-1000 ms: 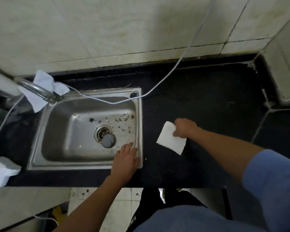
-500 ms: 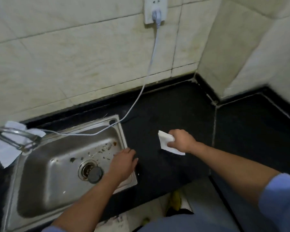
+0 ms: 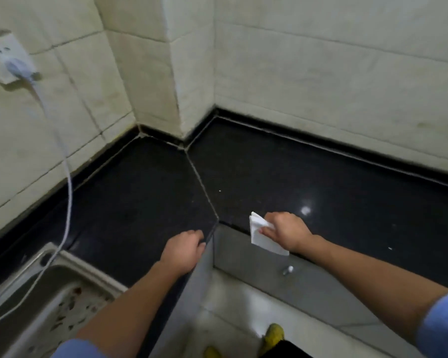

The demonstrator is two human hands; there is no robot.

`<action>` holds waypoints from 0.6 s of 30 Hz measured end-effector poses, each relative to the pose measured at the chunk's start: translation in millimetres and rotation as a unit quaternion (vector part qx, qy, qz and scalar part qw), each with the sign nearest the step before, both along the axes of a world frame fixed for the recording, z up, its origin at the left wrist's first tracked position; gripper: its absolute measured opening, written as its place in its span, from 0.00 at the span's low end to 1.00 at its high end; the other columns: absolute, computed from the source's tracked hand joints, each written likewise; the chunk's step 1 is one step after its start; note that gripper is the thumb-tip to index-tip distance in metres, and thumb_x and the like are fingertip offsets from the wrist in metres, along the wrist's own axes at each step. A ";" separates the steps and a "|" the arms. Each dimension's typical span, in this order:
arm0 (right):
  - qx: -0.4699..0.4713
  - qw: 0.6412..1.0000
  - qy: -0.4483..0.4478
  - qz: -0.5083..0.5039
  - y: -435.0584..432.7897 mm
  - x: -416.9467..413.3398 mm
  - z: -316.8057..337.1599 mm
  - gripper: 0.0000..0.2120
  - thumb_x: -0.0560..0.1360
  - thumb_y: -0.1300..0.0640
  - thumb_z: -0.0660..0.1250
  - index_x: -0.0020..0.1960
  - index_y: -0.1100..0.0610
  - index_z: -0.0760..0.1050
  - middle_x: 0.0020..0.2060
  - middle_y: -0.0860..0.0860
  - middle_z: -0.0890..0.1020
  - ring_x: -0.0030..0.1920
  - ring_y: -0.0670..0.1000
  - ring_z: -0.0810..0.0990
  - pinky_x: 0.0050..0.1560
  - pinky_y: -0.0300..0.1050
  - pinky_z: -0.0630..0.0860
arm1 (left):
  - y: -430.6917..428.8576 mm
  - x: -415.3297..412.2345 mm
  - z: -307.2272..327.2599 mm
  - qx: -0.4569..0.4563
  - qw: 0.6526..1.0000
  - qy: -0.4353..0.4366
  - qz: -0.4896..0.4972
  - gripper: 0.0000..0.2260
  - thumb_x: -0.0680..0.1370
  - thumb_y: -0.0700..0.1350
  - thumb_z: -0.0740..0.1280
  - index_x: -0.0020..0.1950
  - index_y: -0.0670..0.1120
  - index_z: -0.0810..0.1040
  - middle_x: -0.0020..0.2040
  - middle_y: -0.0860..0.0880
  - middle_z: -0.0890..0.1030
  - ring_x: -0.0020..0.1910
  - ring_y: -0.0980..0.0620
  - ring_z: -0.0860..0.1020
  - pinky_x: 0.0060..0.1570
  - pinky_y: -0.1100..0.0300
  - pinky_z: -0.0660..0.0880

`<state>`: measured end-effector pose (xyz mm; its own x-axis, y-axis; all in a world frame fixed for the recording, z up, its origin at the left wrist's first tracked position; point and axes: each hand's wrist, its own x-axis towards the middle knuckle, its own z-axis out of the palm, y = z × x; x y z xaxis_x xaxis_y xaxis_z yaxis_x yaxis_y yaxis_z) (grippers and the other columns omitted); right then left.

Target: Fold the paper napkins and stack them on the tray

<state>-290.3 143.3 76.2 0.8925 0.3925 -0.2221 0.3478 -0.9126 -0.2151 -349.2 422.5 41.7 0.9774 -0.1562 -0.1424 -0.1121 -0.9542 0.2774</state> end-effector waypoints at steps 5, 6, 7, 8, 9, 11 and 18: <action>-0.016 0.990 -0.022 -0.138 -120.9 -59.0 8.9 0.13 0.77 0.42 0.61 0.46 0.52 0.71 0.47 0.51 0.81 0.49 0.57 0.79 0.42 0.47 0.70 | -106.0 20.5 13.3 0.016 0.991 -0.019 -0.133 0.10 0.79 0.52 0.59 0.54 0.47 0.74 0.54 0.47 0.80 0.53 0.45 0.78 0.47 0.53 0.73; -0.017 0.986 -0.024 -0.163 -144.5 -73.0 10.7 0.12 0.77 0.43 0.61 0.46 0.51 0.70 0.47 0.51 0.81 0.49 0.57 0.79 0.41 0.47 0.69 | -129.2 22.7 15.4 0.019 0.987 -0.026 -0.157 0.11 0.79 0.52 0.59 0.56 0.48 0.75 0.54 0.47 0.80 0.54 0.44 0.78 0.48 0.53 0.73; -0.016 0.982 -0.024 -0.188 -168.5 -88.2 12.4 0.11 0.77 0.43 0.61 0.44 0.51 0.68 0.47 0.51 0.81 0.49 0.57 0.79 0.41 0.47 0.68 | -153.3 23.5 17.3 0.021 0.983 -0.032 -0.181 0.11 0.79 0.52 0.59 0.56 0.48 0.75 0.55 0.48 0.80 0.54 0.44 0.78 0.49 0.53 0.73; -0.015 0.977 -0.024 -0.213 -192.3 -103.9 13.8 0.11 0.77 0.43 0.62 0.43 0.50 0.67 0.46 0.51 0.81 0.49 0.57 0.79 0.40 0.46 0.68 | -178.4 23.1 19.2 0.020 0.978 -0.039 -0.204 0.11 0.79 0.52 0.59 0.56 0.49 0.75 0.55 0.48 0.80 0.55 0.44 0.78 0.48 0.53 0.73; -0.014 0.971 -0.024 -0.237 -215.9 -119.8 14.6 0.11 0.77 0.43 0.62 0.43 0.50 0.66 0.46 0.51 0.81 0.49 0.57 0.79 0.40 0.46 0.68 | -204.6 21.8 20.5 0.018 0.973 -0.045 -0.226 0.11 0.79 0.52 0.59 0.56 0.49 0.75 0.55 0.48 0.80 0.54 0.45 0.78 0.48 0.53 0.73; -0.013 0.960 -0.027 -0.278 -263.9 -153.4 15.2 0.11 0.77 0.43 0.62 0.43 0.49 0.66 0.45 0.51 0.81 0.49 0.57 0.79 0.40 0.47 0.69 | -260.9 15.1 22.7 0.013 0.962 -0.051 -0.267 0.11 0.79 0.52 0.59 0.56 0.49 0.75 0.55 0.48 0.80 0.54 0.45 0.78 0.48 0.53 0.73; -0.035 0.927 -0.037 -0.372 -430.5 -268.1 22.7 0.12 0.76 0.42 0.62 0.43 0.50 0.67 0.44 0.51 0.80 0.48 0.57 0.79 0.40 0.47 0.70 | -465.4 -55.9 22.5 -0.011 0.931 -0.043 -0.362 0.12 0.79 0.52 0.59 0.56 0.48 0.74 0.56 0.48 0.80 0.56 0.44 0.77 0.50 0.52 0.73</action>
